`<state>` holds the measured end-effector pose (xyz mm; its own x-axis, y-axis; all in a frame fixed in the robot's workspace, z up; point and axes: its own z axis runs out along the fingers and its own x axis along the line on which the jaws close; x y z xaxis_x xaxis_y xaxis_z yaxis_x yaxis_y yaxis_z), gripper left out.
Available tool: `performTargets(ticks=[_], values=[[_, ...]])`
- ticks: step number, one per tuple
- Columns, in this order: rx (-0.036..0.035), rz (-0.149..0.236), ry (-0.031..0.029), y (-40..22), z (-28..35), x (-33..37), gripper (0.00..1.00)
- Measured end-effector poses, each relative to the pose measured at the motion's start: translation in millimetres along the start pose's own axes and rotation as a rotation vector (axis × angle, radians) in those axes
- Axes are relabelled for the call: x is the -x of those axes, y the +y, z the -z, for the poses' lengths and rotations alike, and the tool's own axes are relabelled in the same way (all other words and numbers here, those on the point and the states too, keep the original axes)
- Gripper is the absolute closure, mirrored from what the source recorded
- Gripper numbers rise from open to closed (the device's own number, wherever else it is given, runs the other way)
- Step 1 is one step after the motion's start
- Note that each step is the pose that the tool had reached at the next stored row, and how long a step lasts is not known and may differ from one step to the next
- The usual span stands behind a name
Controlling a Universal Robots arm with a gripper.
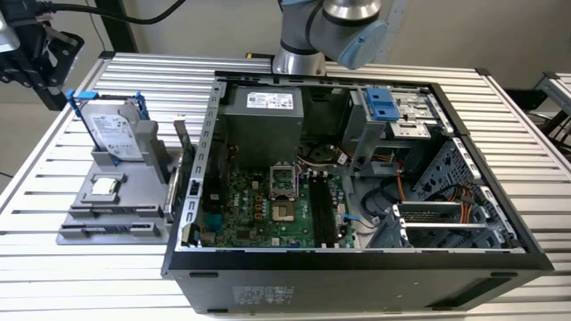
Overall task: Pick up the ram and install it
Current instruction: 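Reach for the ram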
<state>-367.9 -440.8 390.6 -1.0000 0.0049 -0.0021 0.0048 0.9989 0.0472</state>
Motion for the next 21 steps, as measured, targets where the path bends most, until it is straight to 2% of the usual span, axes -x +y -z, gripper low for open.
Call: performTargets(ticks=[21], values=[[0.0000,0.000,-0.0001,-22.2,0.6,0.1,1.00]])
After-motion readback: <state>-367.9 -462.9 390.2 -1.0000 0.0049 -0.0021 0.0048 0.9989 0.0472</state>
